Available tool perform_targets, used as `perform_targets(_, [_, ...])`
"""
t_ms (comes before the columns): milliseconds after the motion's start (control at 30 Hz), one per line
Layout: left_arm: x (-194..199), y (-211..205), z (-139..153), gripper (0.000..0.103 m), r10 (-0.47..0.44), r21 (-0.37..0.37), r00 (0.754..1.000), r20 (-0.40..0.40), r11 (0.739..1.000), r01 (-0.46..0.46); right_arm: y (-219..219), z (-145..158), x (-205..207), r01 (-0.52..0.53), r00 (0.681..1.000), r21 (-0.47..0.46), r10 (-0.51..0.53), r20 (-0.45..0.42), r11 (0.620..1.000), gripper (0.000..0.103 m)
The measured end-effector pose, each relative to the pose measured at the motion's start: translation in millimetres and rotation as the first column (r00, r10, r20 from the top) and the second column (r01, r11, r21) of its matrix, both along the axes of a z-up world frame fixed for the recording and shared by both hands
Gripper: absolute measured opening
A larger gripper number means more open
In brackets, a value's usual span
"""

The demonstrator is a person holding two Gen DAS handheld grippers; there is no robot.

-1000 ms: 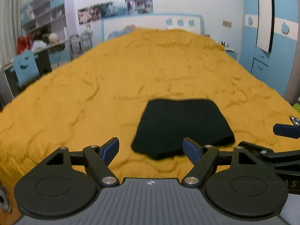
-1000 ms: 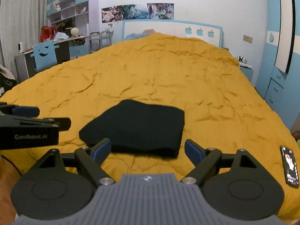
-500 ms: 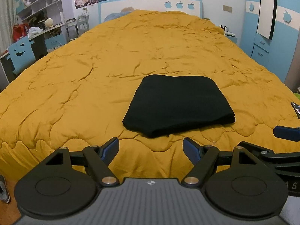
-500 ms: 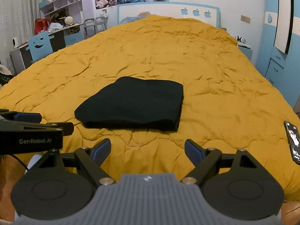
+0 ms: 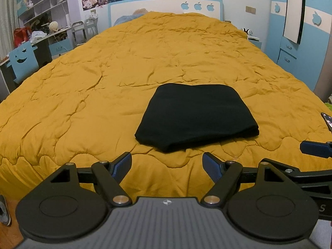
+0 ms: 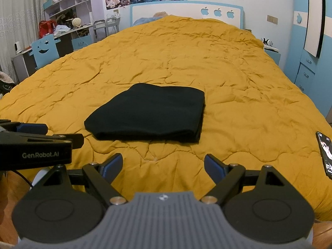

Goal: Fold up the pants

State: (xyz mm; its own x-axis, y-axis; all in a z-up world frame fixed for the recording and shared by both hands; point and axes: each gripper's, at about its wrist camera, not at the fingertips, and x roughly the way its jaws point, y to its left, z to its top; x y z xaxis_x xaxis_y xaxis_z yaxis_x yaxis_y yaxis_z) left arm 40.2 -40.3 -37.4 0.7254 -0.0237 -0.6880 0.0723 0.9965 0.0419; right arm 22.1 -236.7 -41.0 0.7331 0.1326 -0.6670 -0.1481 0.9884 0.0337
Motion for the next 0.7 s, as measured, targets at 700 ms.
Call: perform_targets(700, [-0.4,0.4,0.1,0.09,0.002,-0.005,1.0,-0.003,1.0,-0.002,1.6,0.6,-3.4,0.005,1.0,0.005,-0.005,0.011,1.0,0.082])
